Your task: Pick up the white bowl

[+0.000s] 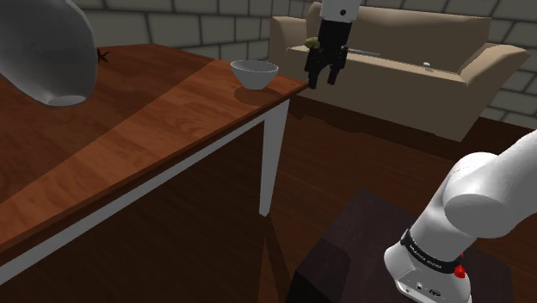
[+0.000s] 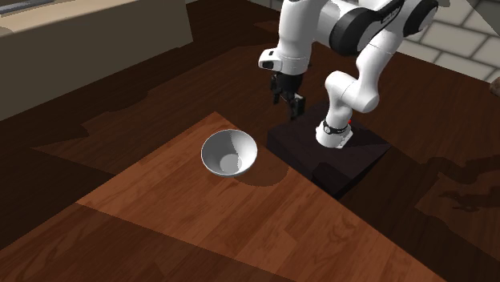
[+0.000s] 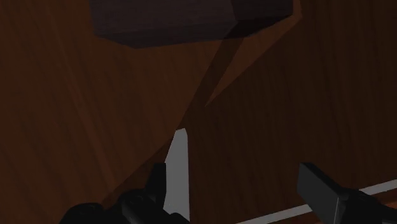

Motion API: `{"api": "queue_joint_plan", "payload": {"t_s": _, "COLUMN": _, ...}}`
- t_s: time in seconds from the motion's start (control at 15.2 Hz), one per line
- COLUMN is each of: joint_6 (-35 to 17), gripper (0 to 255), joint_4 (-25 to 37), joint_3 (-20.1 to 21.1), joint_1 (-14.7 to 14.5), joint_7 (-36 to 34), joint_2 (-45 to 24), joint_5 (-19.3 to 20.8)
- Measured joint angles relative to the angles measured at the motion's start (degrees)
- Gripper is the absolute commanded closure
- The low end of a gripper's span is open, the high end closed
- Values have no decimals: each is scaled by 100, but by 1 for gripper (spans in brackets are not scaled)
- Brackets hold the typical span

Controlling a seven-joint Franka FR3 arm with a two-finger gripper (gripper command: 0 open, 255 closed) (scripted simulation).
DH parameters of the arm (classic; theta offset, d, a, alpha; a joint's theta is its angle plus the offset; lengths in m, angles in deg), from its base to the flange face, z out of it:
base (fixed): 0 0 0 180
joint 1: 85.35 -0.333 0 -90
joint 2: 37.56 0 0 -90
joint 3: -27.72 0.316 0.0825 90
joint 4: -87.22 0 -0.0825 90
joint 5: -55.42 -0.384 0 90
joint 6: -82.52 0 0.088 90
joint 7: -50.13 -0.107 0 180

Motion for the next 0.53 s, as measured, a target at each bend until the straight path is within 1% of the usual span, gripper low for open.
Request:
{"api": "queue_joint_plan", "payload": {"t_s": 0.2, "joint_6": -80, "gripper": 0, "joint_4": 603, "joint_3": -72, "joint_1": 28, "joint_7": 73, "joint_2": -593, "joint_5": -48}}
{"api": "queue_joint_plan", "payload": {"t_s": 0.53, "joint_6": -23, "gripper": 0, "joint_4": 1827, "joint_3": -164, "joint_1": 66, "joint_7": 163, "joint_2": -1601, "joint_5": -168}}
